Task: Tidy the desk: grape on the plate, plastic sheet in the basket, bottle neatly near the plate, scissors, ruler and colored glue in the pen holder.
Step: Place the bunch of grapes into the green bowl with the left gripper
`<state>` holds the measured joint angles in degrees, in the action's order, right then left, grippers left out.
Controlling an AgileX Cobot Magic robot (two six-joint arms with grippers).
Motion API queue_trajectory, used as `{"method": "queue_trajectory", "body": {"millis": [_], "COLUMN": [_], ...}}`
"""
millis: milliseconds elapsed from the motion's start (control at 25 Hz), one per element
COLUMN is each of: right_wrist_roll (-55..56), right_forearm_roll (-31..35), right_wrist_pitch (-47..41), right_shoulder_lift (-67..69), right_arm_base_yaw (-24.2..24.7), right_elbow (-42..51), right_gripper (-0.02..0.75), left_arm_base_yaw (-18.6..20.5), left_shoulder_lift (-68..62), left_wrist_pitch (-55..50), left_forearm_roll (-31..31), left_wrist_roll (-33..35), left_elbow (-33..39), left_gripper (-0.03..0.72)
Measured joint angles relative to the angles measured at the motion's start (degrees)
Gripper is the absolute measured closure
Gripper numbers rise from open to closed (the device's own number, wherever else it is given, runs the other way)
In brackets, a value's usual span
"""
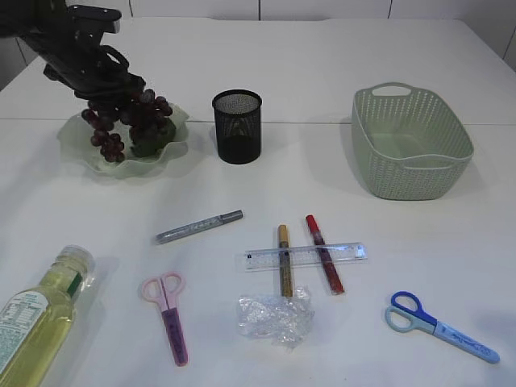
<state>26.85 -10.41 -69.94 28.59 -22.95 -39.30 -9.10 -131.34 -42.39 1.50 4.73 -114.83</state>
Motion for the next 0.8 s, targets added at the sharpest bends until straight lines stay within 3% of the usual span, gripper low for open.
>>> {"method": "queue_trajectory", "body": {"millis": [280,520,800], "right_wrist_roll": [0.8,1.2,1.4], "right_forearm_roll": [-0.1,-0.1,-0.1], "right_wrist_pitch": [-0.2,-1.7,-1.8], "right_shoulder_lift": [0.0,0.0,0.0], "right_arm_base_yaw": [0.0,0.0,0.0], "right_elbow": [0.0,0.0,0.0], "right_gripper": [0.268,0.268,0.268], "left_arm_base_yaw": [0.0,0.0,0.9], "left_shoulder_lift": [-2.6,-3.9,-4.2], "left_wrist_pitch": [5.3,6.1,5.1], "left_forearm_roll": [1.3,2.7,2.7], "left_wrist_roll": [-0.2,-1.0,-4.1], "left_elbow": [0.0,0.0,-0.2], "left_gripper": [0.521,0.287,0.118]}}
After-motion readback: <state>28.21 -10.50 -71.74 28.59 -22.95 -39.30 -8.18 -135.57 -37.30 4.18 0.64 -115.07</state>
